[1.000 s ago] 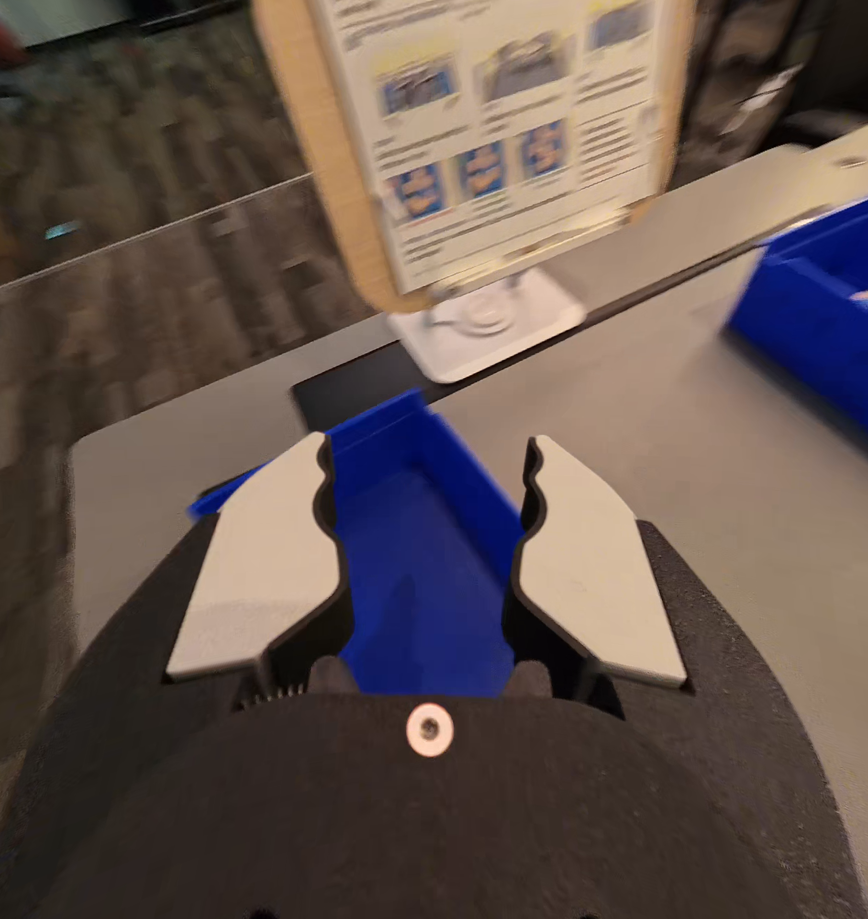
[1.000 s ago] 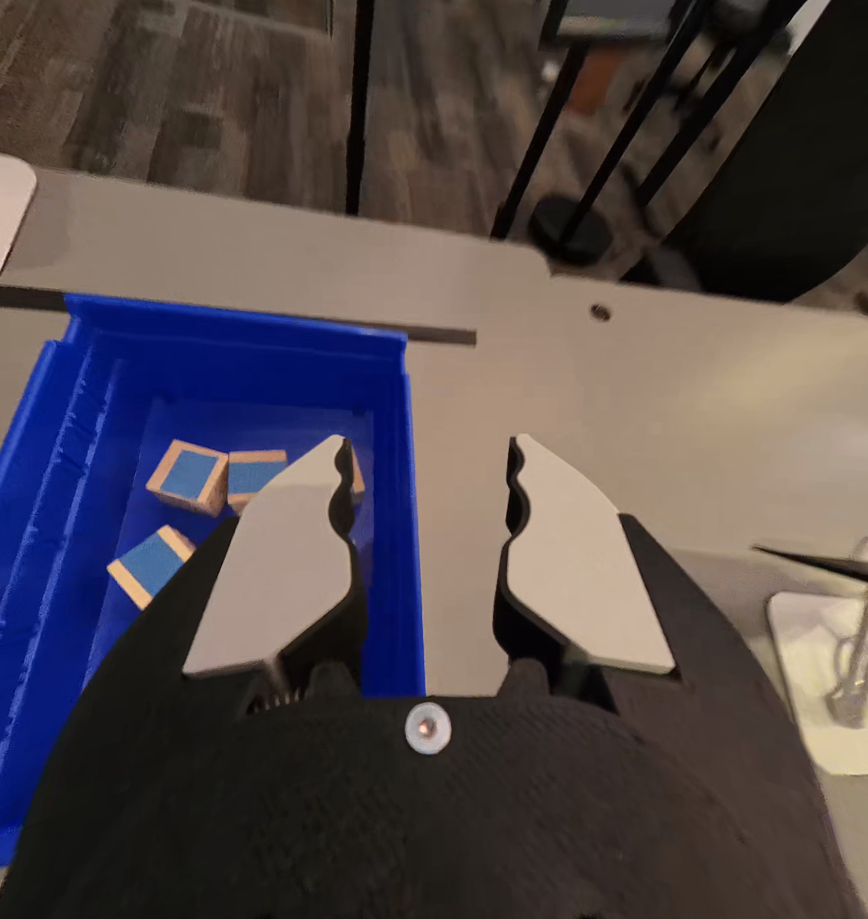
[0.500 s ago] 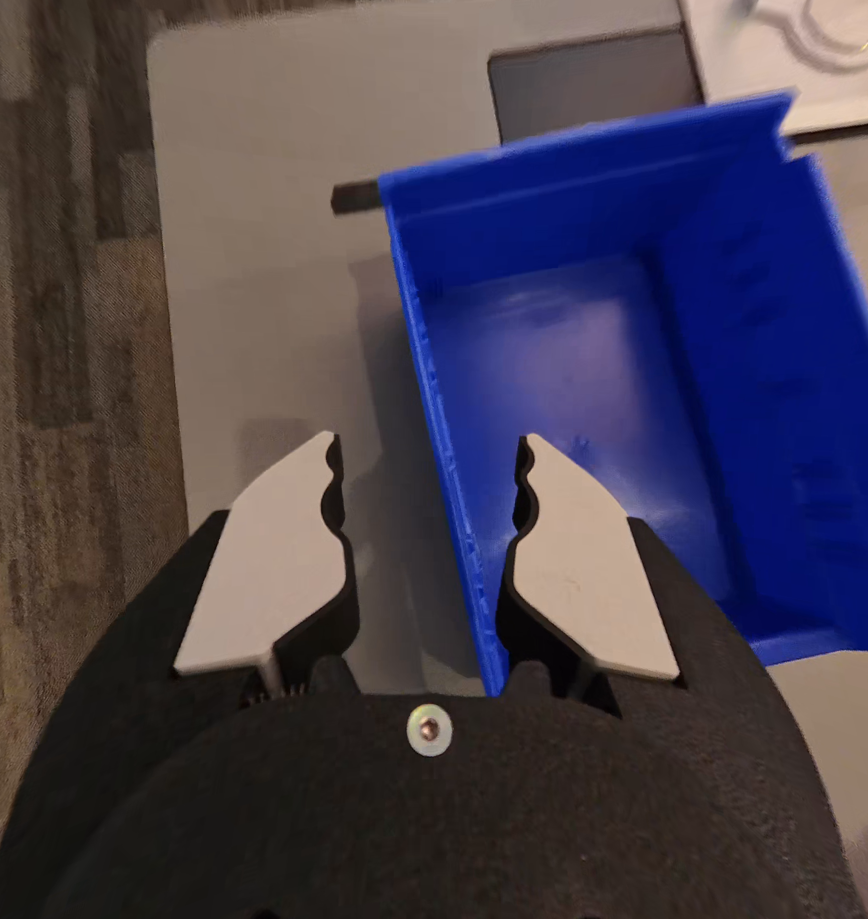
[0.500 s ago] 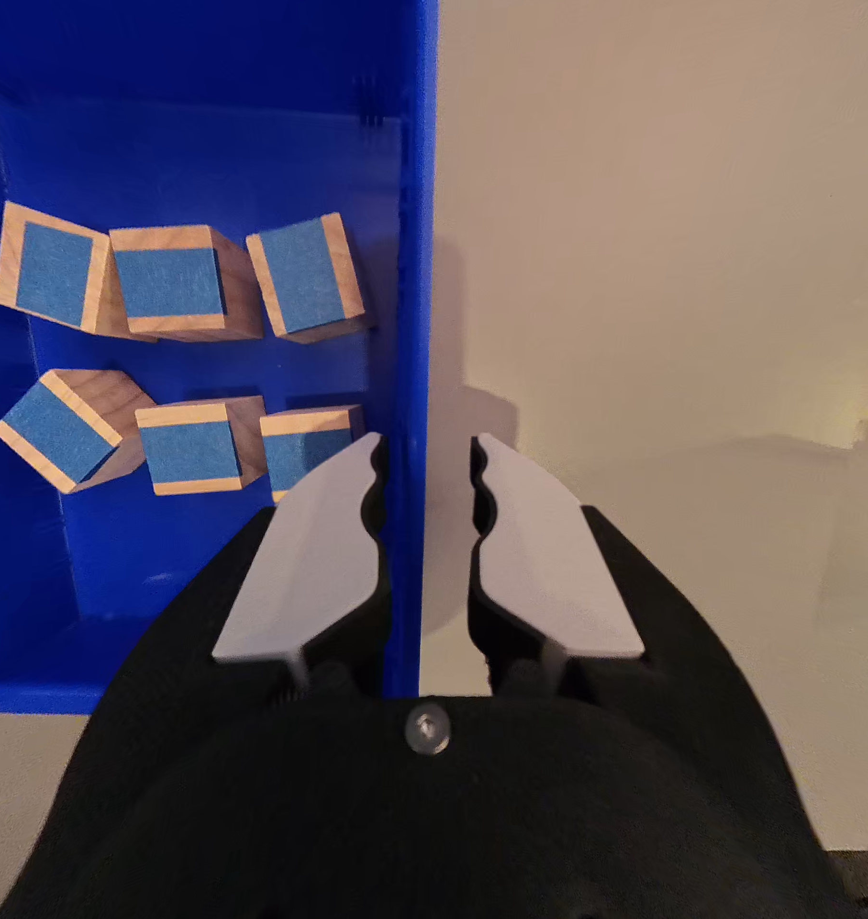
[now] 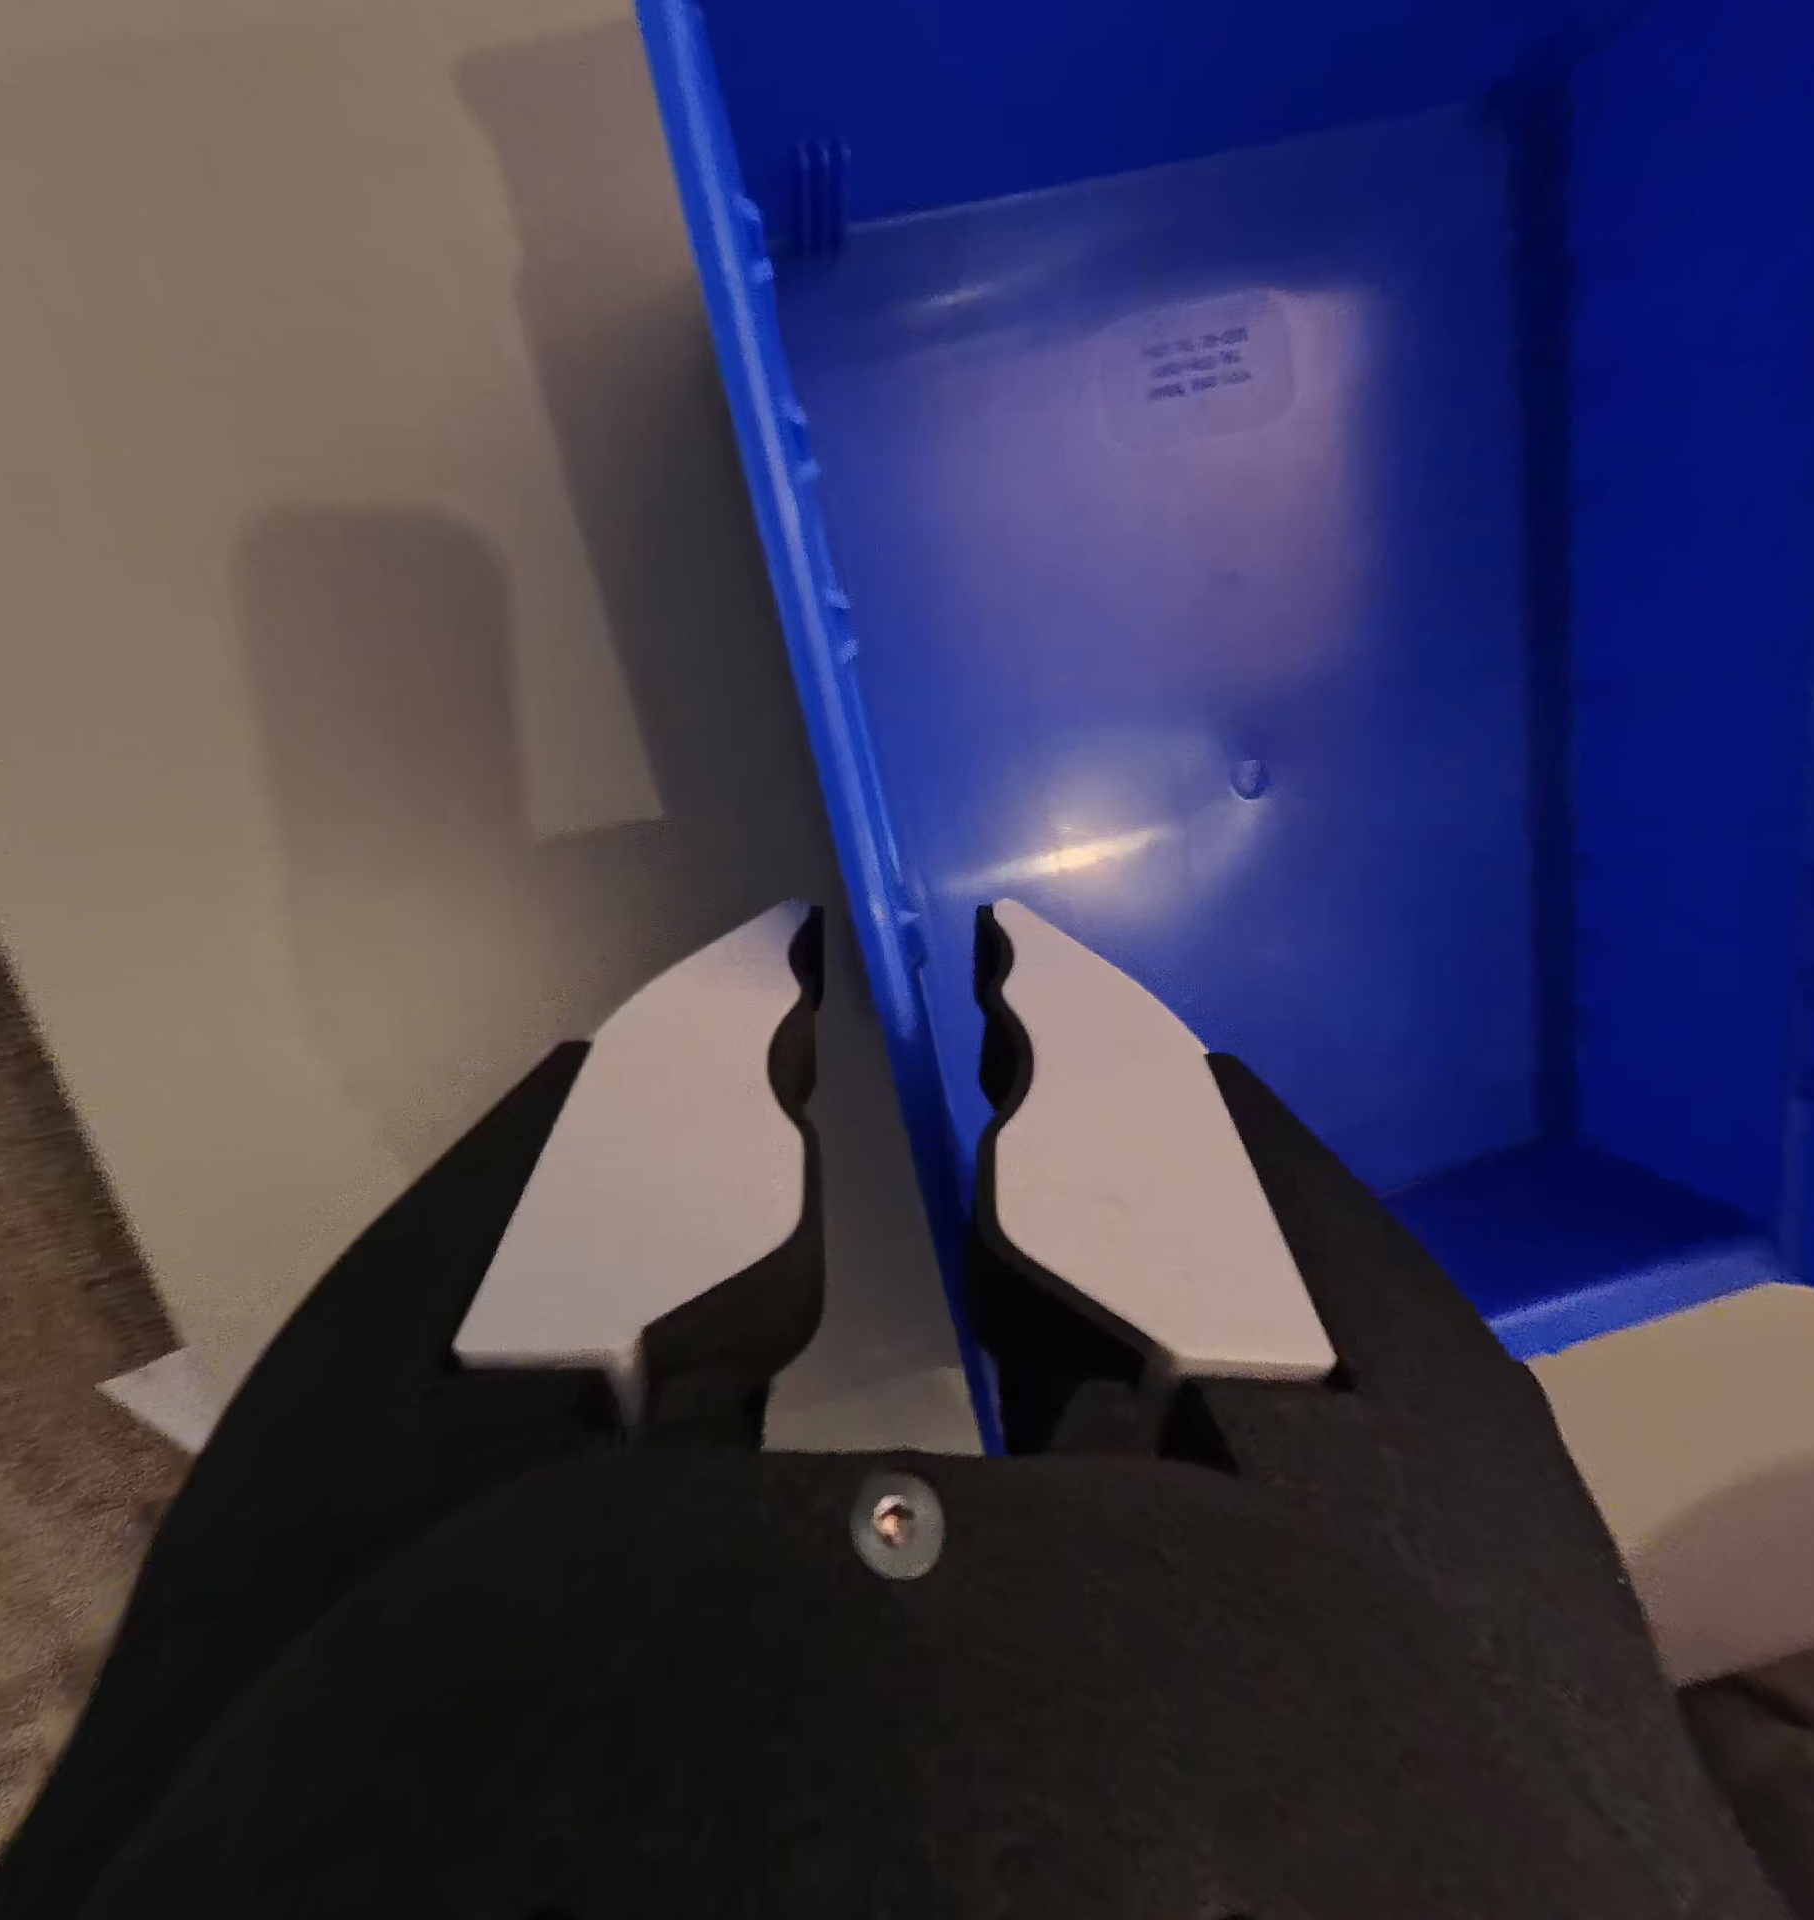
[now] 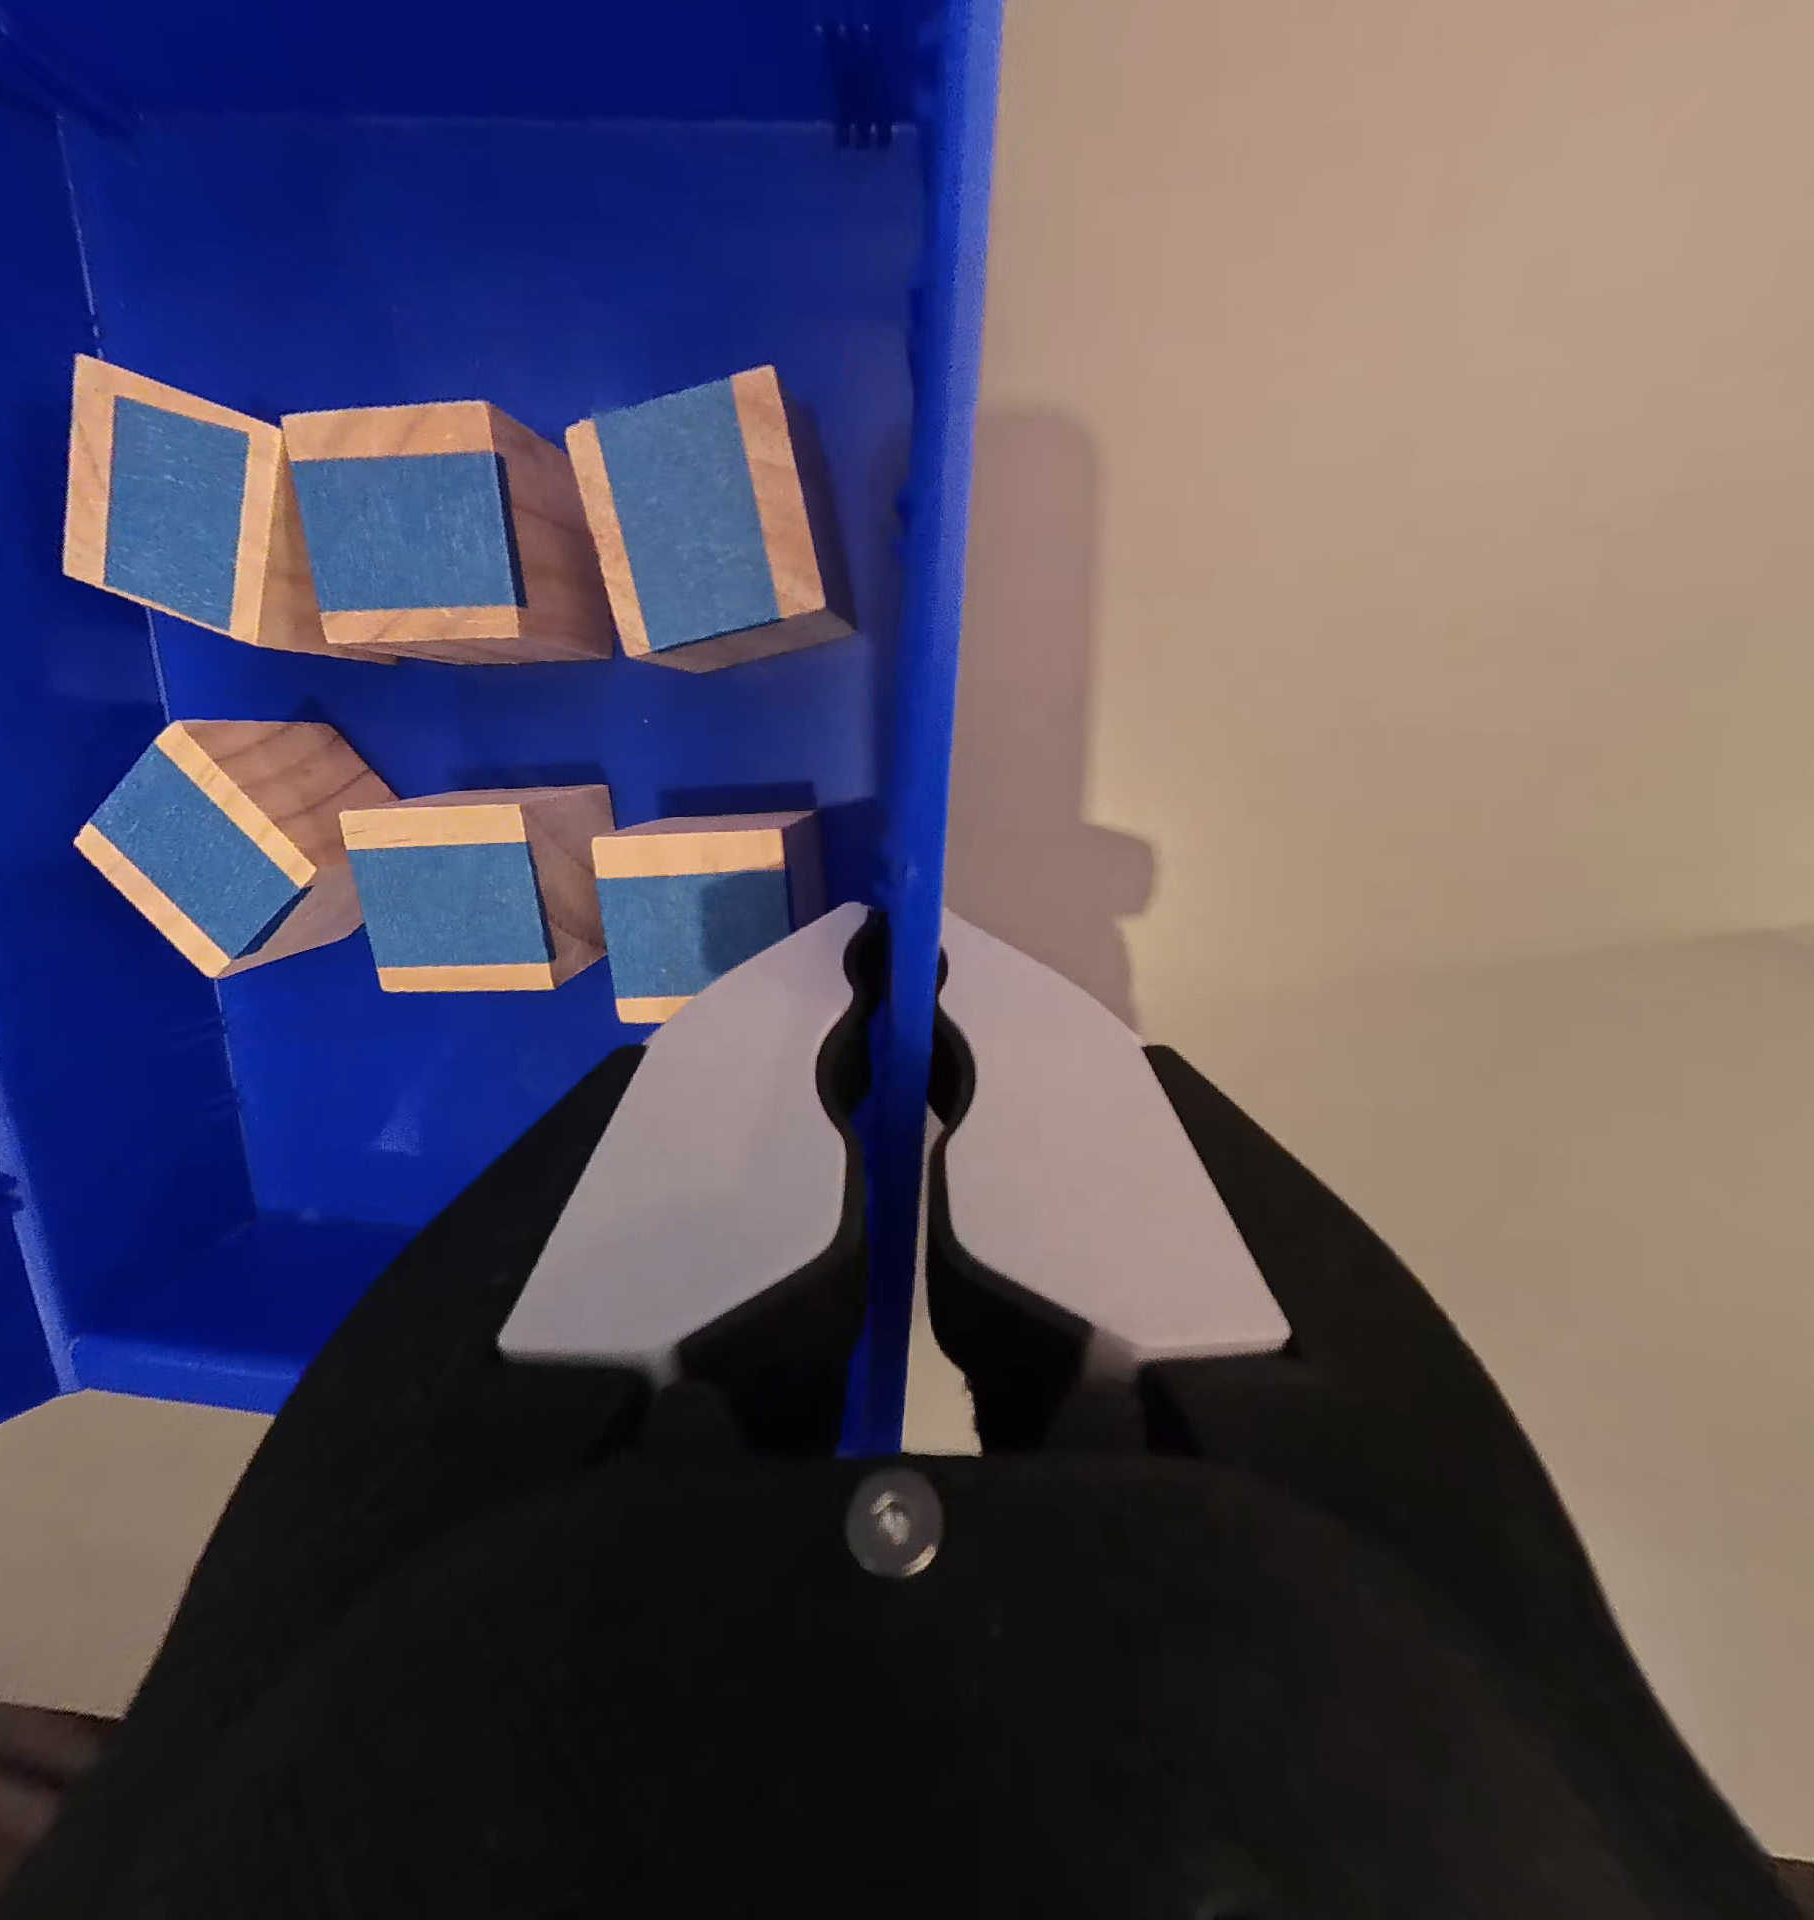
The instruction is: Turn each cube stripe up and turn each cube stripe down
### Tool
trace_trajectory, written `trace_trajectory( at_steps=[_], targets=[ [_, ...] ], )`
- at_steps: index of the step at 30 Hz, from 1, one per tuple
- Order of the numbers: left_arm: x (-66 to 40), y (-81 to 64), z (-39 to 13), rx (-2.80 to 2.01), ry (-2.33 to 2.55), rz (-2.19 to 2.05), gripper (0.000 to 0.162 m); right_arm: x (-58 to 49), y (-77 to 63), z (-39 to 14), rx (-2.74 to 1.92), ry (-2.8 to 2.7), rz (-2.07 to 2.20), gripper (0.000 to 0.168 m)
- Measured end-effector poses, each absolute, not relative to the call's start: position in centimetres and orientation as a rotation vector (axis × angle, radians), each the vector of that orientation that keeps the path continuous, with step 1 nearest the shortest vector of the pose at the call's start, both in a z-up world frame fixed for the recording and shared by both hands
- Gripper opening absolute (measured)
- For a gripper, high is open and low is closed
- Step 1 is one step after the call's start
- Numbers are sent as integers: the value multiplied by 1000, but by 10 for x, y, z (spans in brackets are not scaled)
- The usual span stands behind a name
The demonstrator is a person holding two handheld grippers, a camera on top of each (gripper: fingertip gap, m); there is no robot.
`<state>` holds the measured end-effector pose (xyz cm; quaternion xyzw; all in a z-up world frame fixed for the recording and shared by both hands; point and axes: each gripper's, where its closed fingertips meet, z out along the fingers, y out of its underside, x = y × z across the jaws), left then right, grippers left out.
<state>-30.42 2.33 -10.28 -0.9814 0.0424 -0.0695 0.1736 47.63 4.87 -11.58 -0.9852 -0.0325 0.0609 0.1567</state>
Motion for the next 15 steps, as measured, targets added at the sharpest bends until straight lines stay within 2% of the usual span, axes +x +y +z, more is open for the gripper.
trace_trajectory(
  at_steps=[1, 5, 15],
  targets=[
    [-299, 23, -104, -2787, 128, -246, 24, 476, 50, -116, -2818, -100, 170, 7],
    [-301, 24, -107, -2805, 117, -216, 12, 475, 49, -123, -2846, -114, 163, 8],
    [-300, 23, -106, -2809, 131, -217, 12, 475, 47, -125, -2855, -137, 182, 8]
  ],
)
